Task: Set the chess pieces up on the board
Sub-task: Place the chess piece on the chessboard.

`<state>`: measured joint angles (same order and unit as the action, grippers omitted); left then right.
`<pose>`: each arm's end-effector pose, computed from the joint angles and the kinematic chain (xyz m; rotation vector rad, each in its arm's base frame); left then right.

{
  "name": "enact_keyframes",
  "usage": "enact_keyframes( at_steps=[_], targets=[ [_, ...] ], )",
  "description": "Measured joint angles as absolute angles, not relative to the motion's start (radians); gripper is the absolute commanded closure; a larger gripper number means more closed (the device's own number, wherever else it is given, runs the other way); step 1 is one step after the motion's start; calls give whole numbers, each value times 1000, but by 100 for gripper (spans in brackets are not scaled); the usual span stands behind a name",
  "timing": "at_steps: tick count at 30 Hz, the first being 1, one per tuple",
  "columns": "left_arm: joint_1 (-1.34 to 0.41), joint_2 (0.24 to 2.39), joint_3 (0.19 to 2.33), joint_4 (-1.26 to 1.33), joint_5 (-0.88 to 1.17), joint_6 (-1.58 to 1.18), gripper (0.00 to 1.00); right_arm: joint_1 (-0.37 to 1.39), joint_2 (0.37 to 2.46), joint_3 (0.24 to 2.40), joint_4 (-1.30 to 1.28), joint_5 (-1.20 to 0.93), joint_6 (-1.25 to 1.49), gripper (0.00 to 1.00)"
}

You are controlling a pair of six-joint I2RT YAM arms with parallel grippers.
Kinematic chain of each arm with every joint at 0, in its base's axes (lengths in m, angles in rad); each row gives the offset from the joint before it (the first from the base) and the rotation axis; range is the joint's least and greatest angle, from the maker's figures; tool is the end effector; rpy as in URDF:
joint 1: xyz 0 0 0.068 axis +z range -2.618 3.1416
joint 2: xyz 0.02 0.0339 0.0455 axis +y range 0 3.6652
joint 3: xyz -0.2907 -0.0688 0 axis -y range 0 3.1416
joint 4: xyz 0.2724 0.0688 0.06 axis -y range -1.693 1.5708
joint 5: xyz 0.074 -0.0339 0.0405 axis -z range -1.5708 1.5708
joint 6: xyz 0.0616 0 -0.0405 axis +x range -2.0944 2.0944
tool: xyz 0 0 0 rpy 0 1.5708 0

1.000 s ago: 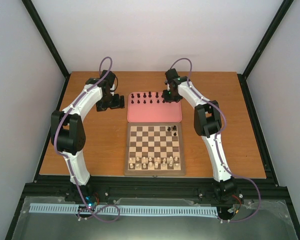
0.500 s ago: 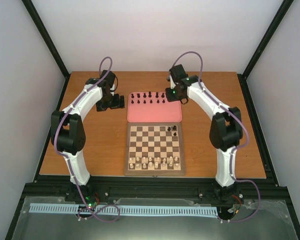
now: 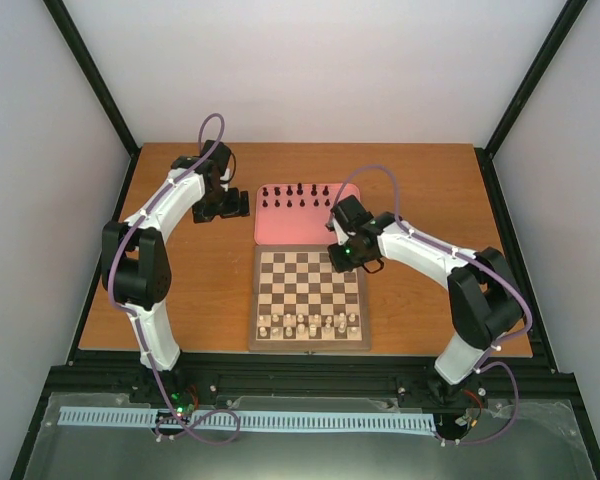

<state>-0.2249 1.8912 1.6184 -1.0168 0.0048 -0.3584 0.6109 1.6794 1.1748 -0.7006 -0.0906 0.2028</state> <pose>0.4168 -0.0957 0.2435 -0.1905 2.8647 -0.1234 0.2977 0.2153 0.1969 -0.5953 2.7602 0.3241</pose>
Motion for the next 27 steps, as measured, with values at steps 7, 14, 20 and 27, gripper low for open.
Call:
enact_keyframes(
  at_steps=[7,14,20,27],
  targets=[
    [-225,1891,1618,-1017,4,-358,0,611,1674,1143,-642,-102,204,91],
    [-225,1891,1616,-1016,4,-358,0,611,1715,1143,-600,-112,205,91],
    [-225,1891,1610,-1014,4,-358,0,611,1724,1142,-598,-113,204,91],
    [-225,1891,1610,-1014,4,-358,0,611,1725,1142,-598,-112,204,91]
  ],
)
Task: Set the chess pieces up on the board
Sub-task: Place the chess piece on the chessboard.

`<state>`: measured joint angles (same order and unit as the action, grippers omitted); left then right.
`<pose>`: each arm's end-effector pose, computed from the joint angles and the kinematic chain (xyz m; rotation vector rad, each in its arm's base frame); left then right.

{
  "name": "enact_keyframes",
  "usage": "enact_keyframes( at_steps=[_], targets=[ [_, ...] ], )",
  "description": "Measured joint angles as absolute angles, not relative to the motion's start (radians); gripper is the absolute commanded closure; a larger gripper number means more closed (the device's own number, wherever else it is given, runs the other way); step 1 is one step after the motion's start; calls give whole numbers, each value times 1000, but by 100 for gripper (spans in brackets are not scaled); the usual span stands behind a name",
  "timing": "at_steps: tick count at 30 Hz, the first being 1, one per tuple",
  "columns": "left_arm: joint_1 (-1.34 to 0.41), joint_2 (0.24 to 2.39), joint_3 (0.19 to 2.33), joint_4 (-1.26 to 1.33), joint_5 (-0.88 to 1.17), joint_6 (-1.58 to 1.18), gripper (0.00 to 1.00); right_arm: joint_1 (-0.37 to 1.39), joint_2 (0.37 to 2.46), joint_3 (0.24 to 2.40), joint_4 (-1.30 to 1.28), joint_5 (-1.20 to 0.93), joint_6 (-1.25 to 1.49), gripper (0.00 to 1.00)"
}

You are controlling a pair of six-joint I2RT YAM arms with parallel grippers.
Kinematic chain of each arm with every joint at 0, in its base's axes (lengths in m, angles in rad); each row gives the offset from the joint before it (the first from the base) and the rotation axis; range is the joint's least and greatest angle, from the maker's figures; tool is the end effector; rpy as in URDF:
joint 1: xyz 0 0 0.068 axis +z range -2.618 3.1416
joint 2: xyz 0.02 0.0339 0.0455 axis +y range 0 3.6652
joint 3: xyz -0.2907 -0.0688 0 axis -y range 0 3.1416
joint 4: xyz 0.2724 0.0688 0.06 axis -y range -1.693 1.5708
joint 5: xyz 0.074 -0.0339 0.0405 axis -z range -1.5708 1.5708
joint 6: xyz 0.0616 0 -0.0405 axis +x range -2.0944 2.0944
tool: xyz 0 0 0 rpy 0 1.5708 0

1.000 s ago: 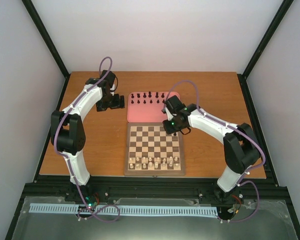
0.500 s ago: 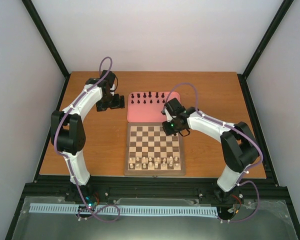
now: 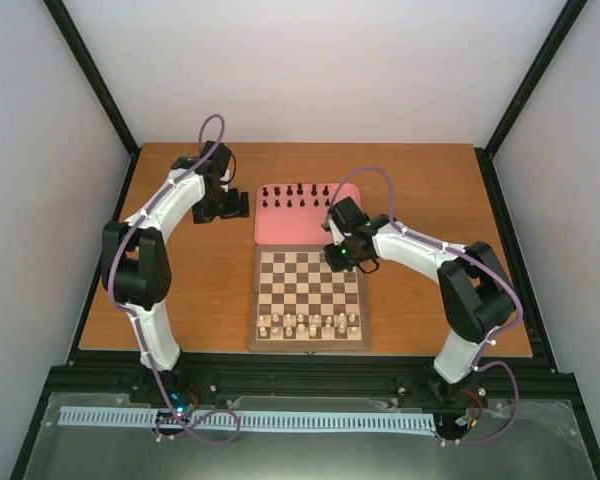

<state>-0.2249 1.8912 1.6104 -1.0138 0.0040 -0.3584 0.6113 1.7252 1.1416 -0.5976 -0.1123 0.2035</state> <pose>0.4161 -0.0954 0.2411 -0.1910 2.8694 -0.1204 0.3043 0.2217 0.1756 -0.5985 2.7410 0.3641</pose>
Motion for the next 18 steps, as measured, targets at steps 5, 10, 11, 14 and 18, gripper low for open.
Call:
enact_keyframes(
  at_steps=[5,10,11,14,18],
  targets=[
    [-225,1891,1610,-1013,4,-358,0,611,1737,1135,-595,-109,204,91],
    [-225,1891,1610,-1013,4,-358,0,611,1743,1122,-596,-104,204,91],
    [-225,1891,1610,-1013,4,-358,0,611,1744,1120,-595,-101,204,91],
    [-225,1891,1610,-1013,4,-358,0,611,1744,1114,-595,-90,204,90],
    [-225,1891,1610,-1013,4,-358,0,611,1744,1113,-593,-82,205,89]
  ],
)
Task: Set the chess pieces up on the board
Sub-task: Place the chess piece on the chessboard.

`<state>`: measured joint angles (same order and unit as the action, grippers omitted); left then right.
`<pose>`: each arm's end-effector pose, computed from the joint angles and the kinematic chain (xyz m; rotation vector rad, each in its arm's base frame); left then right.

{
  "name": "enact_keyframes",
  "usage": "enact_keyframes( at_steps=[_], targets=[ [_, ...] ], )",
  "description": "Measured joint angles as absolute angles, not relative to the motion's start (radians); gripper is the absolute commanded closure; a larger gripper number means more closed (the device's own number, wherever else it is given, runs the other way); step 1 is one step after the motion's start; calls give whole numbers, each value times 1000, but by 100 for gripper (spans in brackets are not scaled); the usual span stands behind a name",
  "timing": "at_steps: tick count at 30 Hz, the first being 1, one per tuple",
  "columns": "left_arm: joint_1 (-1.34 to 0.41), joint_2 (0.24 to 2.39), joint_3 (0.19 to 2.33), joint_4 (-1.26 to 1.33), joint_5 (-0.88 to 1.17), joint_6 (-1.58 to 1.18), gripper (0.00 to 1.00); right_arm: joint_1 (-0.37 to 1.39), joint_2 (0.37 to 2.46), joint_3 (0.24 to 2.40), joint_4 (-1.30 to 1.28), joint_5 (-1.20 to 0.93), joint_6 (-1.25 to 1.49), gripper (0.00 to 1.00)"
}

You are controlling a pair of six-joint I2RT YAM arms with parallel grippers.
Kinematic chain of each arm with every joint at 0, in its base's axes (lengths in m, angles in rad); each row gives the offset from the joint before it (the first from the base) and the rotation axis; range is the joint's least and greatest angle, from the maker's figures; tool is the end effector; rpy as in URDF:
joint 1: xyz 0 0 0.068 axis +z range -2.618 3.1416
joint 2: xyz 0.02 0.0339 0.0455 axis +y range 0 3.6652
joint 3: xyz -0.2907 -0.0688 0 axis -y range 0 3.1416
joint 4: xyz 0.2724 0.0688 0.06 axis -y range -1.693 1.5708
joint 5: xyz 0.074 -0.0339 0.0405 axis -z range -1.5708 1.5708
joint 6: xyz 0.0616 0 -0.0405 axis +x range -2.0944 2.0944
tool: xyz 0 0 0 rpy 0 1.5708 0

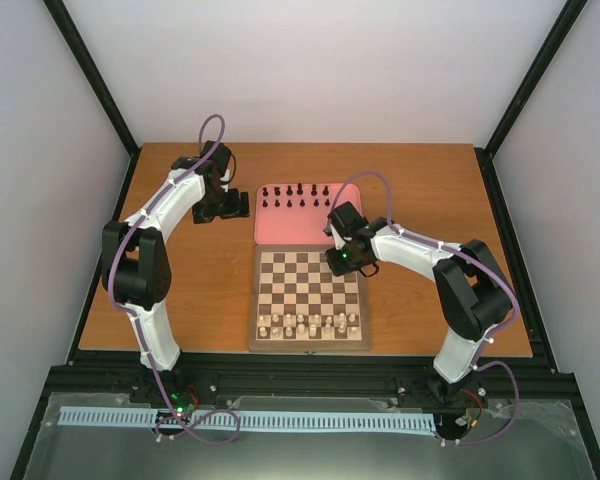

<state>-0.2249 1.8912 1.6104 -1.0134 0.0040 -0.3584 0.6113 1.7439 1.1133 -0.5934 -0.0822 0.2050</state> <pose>0.4161 -0.0955 0.2411 -0.1910 2.8690 -0.1206 0.3013 0.2173 0.1604 -0.5930 2.7774 0.3046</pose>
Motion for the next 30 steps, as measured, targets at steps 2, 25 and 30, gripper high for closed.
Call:
enact_keyframes(
  at_steps=[2,25,30],
  targets=[
    [-225,1891,1610,-1013,4,-358,0,611,1746,1113,-593,-82,205,89],
    [-225,1891,1607,-1013,4,-358,0,611,1774,1138,-583,-82,207,78],
    [-225,1891,1605,-1012,4,-358,0,612,1776,1138,-581,-83,207,74]
  ],
)
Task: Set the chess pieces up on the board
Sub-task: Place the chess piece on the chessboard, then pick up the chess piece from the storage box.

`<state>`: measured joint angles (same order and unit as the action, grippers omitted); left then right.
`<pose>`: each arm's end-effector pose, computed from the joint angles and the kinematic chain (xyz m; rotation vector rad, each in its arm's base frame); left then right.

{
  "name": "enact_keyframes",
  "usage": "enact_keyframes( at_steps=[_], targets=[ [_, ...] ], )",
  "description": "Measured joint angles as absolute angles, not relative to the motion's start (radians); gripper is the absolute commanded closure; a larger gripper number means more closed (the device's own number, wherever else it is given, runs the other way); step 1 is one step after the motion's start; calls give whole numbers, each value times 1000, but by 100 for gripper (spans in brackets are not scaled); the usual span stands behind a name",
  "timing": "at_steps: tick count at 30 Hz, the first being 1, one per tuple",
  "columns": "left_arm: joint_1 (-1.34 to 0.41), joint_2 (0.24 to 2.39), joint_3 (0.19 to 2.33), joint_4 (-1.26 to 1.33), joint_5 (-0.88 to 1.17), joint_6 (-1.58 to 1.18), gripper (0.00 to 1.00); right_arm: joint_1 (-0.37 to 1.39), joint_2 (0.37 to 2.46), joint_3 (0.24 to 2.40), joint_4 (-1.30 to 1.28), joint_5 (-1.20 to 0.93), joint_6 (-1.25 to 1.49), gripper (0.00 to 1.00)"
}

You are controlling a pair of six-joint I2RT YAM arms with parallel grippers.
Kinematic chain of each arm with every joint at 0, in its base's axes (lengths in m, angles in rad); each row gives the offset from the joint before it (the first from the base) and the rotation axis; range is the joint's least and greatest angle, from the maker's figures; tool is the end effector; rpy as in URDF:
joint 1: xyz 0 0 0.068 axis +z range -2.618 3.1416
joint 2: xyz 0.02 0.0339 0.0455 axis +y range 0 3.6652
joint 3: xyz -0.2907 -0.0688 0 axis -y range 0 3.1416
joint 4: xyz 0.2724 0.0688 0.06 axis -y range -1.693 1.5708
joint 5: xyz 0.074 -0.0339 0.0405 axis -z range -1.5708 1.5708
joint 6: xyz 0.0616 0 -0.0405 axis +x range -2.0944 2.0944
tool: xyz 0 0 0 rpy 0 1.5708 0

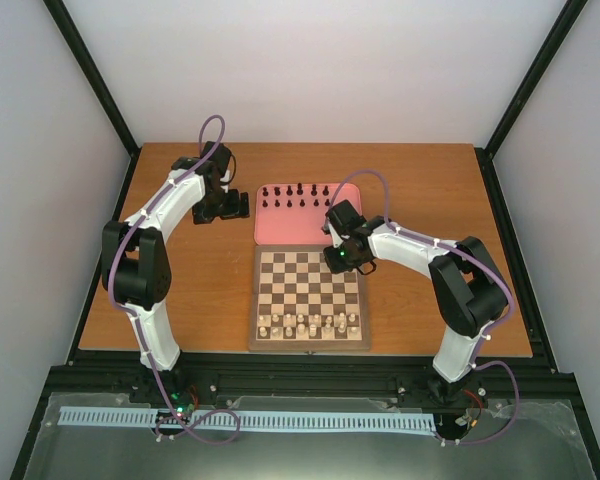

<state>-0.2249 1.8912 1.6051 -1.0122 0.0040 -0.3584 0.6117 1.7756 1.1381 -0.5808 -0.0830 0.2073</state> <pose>0.4155 -0.0953 0.2395 -0.1913 2.8730 -0.1190 0.3085 0.2227 0.1571 -0.5898 2.7729 0.3090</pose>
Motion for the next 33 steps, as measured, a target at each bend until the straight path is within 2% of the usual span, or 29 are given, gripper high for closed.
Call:
enact_keyframes(
  at_steps=[8,15,17,20,24,27,33],
  targets=[
    [-225,1891,1605,-1012,4,-358,0,612,1773,1138,-584,-90,206,74],
    [-225,1881,1599,-1011,4,-358,0,612,1717,1173,-661,-105,199,69],
    [-225,1880,1599,-1010,4,-358,0,612,1678,1188,-681,-111,200,62],
    [-225,1879,1599,-1011,4,-358,0,612,1620,1216,-708,-117,203,45],
    [-225,1878,1599,-1010,4,-358,0,612,1596,1283,-747,-113,200,32],
    [-225,1877,1599,-1011,4,-358,0,611,1618,1361,-766,-99,183,25],
    [-225,1869,1599,-1011,4,-358,0,577,1807,1605,-778,-81,170,24]
  ],
)
